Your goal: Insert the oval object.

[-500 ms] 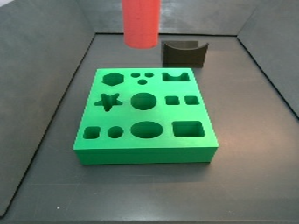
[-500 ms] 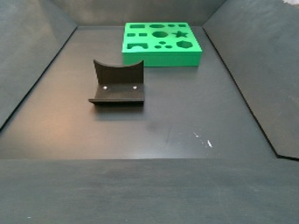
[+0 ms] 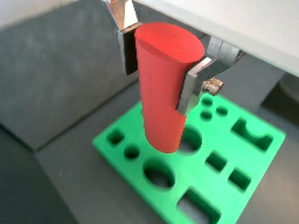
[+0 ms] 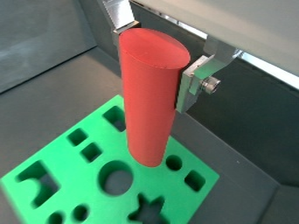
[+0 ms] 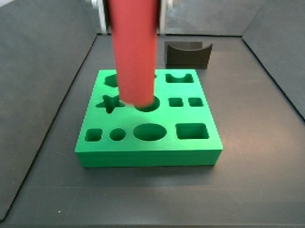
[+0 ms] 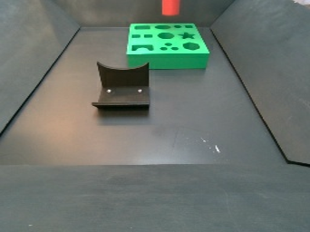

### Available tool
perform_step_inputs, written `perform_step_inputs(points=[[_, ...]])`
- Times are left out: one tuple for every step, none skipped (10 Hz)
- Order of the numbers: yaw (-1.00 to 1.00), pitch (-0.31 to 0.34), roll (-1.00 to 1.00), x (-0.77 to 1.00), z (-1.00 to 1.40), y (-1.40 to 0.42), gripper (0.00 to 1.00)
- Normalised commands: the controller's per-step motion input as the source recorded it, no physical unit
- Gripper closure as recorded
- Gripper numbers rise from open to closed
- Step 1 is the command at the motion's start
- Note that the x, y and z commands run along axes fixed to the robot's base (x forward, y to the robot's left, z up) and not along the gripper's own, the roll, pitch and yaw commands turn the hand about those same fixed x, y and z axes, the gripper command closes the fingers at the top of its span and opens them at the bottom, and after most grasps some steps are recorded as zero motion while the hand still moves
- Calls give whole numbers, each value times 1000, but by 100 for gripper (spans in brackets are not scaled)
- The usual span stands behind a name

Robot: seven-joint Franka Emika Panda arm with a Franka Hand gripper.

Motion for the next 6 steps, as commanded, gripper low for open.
perform_step_inputs(points=[[-223, -93, 13, 394, -711, -686, 100], [-294, 11, 21, 331, -317, -406, 100], [-114, 76, 33, 209, -146, -3, 100], [0, 16, 10, 109, -249, 0, 100], [0, 19, 14, 83, -217, 0, 100], [0, 39, 0, 17, -131, 77, 100]])
